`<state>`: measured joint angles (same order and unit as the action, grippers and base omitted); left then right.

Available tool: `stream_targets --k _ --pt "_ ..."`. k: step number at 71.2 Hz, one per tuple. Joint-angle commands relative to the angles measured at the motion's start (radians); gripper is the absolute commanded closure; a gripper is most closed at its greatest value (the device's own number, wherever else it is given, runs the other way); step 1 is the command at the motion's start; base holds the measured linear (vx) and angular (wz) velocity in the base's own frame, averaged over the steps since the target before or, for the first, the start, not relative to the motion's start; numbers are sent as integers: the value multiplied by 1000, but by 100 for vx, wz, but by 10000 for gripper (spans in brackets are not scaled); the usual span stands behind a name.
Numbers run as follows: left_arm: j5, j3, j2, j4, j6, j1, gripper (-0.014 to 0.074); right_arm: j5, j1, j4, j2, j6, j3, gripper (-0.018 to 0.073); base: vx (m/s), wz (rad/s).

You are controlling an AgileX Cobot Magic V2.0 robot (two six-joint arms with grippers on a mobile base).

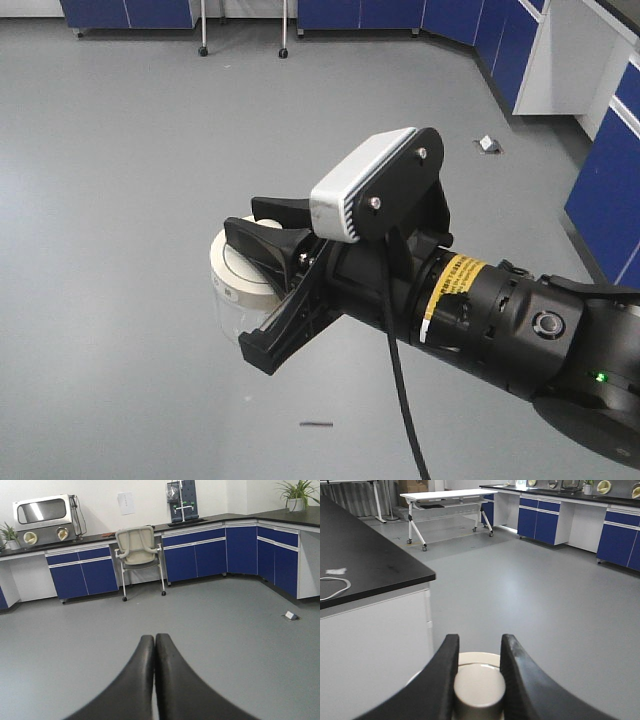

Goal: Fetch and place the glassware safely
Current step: 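Hold the jar in the right gripper while driving toward the blue-cabinet counter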

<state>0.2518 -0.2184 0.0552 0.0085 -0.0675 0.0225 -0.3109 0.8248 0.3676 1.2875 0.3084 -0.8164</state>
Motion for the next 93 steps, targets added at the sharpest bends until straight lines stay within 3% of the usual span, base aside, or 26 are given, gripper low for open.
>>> stream_targets --k 1,93 --pt "-75 -24 10 -8 9 3 603 -98 -3 -8 -35 -4 -32 563 53 0" --pt "-75 -24 10 -8 9 3 603 -98 -3 -8 -35 -4 -32 563 53 0"
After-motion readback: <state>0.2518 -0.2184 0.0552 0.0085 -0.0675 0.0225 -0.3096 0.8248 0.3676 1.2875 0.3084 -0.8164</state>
